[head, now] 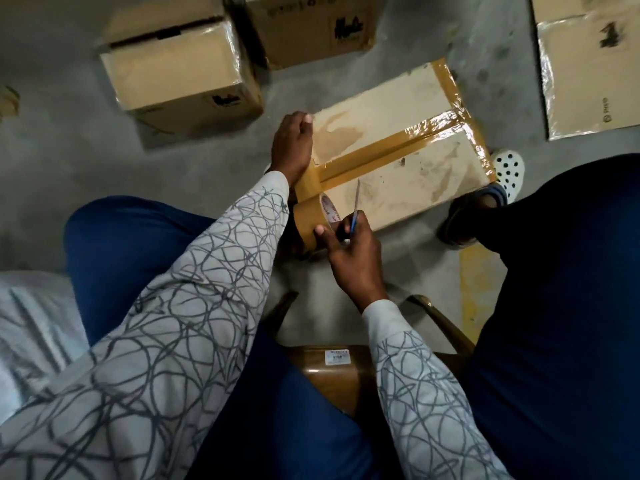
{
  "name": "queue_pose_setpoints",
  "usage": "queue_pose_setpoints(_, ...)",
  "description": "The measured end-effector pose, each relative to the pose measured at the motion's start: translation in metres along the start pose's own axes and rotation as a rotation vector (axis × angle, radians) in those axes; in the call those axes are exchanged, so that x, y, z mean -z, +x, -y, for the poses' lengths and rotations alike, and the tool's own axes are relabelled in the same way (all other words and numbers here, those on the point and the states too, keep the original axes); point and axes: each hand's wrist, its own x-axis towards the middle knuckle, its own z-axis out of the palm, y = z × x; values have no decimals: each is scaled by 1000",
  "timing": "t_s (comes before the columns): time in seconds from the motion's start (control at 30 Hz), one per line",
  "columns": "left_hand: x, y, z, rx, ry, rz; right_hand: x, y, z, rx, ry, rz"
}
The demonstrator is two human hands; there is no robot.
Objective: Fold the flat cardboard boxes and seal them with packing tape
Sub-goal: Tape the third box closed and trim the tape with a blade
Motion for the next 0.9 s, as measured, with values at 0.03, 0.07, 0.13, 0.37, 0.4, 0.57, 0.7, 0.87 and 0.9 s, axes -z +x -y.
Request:
queue_pose_setpoints(0.03,-2,2,1,6,17,12,1,0,0,-2,-5,-7)
queue_pose_setpoints(0.07,-4,3,2,11,24,9,3,2,1,-1,-12,-13)
queue_pose_setpoints(0.13,-11,3,2,26,17,-22,7,4,3,8,-25,-26)
queue_pose_setpoints(0.37,-20,1,-1,90,65,-118,7,-4,5,43,-195,-19)
queue_pose_setpoints(0.4,-19,1,-2,94,67,-112,6,-5,4,55,-225,-9)
queue_pose_setpoints(0.57,-18,1,-2,107,87,-73,11,-20,-8,70,-332,7)
queue_pose_setpoints(0.7,-13,3,-3,182,84,-14,20,-32,-18,28,-346,19)
queue_pose_setpoints(0.87,-8,-2,-13,264,122,62,37,-40,-30,-174,-475,113)
queue_pose_setpoints(0.9,-8,-2,-15,272,122,62,39,-40,-30,-209,-489,121)
